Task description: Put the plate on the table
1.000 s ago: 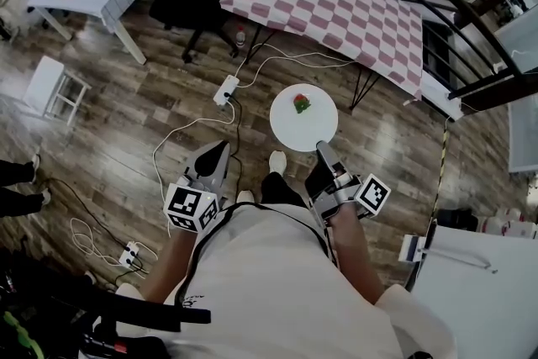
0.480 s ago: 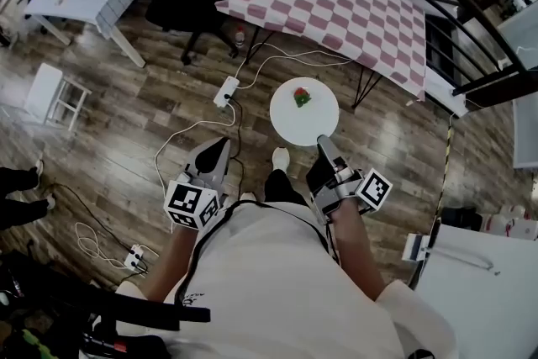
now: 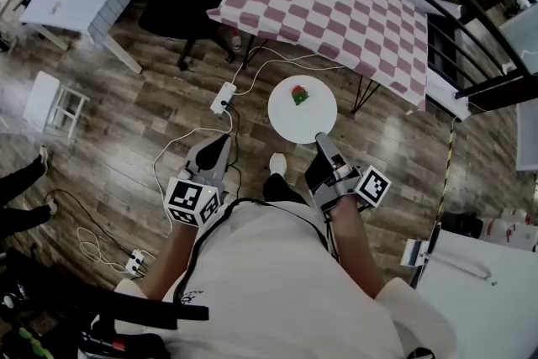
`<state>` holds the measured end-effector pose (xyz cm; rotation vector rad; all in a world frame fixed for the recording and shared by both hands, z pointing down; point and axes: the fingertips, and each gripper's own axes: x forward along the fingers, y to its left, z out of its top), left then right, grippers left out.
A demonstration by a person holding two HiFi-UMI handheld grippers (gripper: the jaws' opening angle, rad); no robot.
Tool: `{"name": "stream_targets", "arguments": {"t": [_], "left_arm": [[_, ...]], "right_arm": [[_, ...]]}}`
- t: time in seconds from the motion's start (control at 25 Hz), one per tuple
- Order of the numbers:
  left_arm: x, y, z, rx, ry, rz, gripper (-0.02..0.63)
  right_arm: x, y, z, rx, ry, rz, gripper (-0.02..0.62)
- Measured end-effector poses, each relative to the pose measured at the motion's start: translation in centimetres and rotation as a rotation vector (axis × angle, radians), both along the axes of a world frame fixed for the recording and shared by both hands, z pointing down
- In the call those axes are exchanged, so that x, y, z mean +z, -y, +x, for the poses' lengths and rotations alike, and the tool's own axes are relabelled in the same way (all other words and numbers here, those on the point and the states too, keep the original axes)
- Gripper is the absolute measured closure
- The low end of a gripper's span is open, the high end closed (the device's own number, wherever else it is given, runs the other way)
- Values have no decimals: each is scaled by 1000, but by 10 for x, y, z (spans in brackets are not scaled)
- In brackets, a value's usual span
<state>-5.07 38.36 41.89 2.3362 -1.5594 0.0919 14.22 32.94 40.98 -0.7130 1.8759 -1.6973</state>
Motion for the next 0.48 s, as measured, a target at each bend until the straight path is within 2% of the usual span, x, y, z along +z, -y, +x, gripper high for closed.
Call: {"name": "stream_targets", "arguments": {"t": [0.48], "left_arm": [[-21,101,30,-20,19,16,598]], "right_arm": [[-12,102,21,-41,21,11,578]]}}
